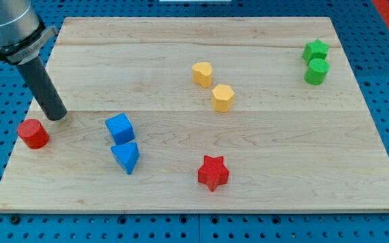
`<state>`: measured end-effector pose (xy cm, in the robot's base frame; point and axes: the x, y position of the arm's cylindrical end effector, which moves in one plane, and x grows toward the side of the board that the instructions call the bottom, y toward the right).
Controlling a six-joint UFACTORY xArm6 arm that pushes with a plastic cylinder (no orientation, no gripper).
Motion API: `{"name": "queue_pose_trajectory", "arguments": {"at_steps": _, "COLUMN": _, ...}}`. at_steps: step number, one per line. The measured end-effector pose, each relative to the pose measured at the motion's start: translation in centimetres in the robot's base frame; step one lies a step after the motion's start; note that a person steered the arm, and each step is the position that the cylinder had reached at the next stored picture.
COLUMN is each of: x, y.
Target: Separate the blue cube from the blue triangle
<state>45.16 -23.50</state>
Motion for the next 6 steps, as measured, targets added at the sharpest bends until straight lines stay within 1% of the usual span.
{"name": "queue_pose_trajectory", "arguments": {"at_steps": 1, "x": 1.8, "y": -2.3}}
{"name": "queue_pose_trajectory", "arguments": {"at_steps": 2, "x": 3.8, "y": -0.8}}
{"name": "queue_pose_trajectory", "arguments": {"at_steps": 3, "x": 4.6, "y": 0.1}}
{"name": "queue_pose_trajectory", "arguments": {"at_steps": 4, "x": 2.1, "y": 2.5}}
{"name": "queue_pose_trajectory", "arguments": {"at_steps": 5, "x": 2.0, "y": 7.8}}
{"name": "queue_pose_trajectory", "arguments": {"at_steps": 6, "x": 4.3, "y": 11.2}}
